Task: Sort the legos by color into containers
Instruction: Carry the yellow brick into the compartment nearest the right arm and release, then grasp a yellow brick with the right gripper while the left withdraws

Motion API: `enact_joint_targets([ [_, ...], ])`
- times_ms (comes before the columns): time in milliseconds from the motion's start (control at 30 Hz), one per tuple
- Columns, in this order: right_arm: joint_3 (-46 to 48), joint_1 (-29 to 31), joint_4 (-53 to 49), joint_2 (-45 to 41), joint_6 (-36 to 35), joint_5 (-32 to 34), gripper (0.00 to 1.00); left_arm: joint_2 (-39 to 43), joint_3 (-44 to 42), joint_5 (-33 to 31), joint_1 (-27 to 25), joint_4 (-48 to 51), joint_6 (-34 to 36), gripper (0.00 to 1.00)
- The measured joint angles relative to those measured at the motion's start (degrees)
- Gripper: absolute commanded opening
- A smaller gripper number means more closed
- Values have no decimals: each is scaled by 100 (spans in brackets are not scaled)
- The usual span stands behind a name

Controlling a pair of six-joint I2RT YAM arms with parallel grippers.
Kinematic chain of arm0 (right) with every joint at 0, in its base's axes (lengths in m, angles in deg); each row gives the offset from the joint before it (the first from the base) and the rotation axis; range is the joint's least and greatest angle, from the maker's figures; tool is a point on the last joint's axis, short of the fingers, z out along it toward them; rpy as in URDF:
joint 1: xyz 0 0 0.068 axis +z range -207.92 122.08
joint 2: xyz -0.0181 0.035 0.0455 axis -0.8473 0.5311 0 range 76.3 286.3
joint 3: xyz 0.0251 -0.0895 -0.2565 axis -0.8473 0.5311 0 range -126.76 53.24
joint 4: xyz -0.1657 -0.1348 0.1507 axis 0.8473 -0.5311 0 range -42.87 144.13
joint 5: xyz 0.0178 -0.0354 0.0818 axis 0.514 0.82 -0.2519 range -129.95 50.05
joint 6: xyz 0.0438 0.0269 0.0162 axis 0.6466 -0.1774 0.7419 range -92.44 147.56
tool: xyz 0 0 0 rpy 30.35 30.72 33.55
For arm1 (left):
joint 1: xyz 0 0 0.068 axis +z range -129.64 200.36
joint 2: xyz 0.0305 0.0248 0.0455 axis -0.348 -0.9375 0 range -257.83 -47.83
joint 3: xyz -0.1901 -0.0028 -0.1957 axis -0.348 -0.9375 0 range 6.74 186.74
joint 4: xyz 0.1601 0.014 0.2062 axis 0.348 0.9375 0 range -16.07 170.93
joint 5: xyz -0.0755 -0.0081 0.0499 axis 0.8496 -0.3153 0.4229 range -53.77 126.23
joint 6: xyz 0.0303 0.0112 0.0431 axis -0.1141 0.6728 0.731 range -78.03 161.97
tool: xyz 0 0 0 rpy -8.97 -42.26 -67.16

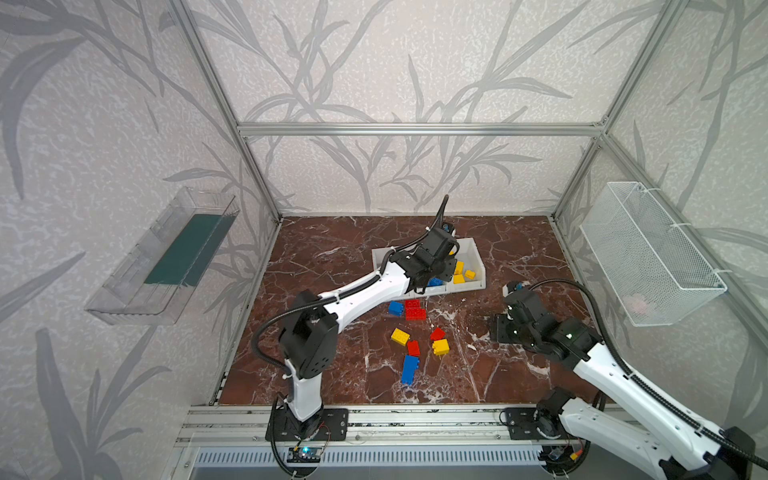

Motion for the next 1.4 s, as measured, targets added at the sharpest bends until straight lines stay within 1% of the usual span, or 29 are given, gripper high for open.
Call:
enact_joint_targets([
  [167, 208, 0, -186, -249, 83, -72, 60, -1202, 1340, 190, 66, 50, 31, 25],
  [267, 258, 0, -291, -389, 96, -136, 60, -1746, 1851, 356, 149, 68, -50, 25],
  [333, 260, 0, -348, -452, 105, -157, 60, -2035, 2065, 448, 210, 101, -103, 29],
  [367, 260, 0, -365, -481, 105, -160, 60, -2155, 2146, 494, 229, 111, -138, 32],
  [467, 291, 0, -409, -531, 107, -168, 60, -2352, 2197, 588, 293, 129, -212, 46],
  [567, 352, 0, -435, -540, 107, -177, 61, -2393, 2197, 649, 319, 133, -315, 56],
  [667, 398, 0, -466, -551, 107, -199, 61, -2374, 2190, 769, 319, 35, -380, 60],
  [767, 407, 0, -483, -625, 197, -195, 61, -2302, 2074, 920, 319, -155, -409, 61],
  [900, 409, 0, -555, -737, 258, -166, 61, -1978, 1624, 1025, 332, -358, -417, 61],
  [1000, 422, 0, -581, -732, 302, -157, 61, -1410, 942, 1023, 369, -542, -420, 62],
  [1100, 468, 0, -581, -664, 319, -173, 61, -614, 72, 1001, 437, -761, -424, 62],
  [1300, 468, 22, -323, -184, 339, -350, 60, 1167, -1676, 828, 841, -1060, -400, 64],
  [1400, 463, 282, -35, 258, 378, -400, 61, 1945, -2520, 577, 1073, -1078, -402, 64],
])
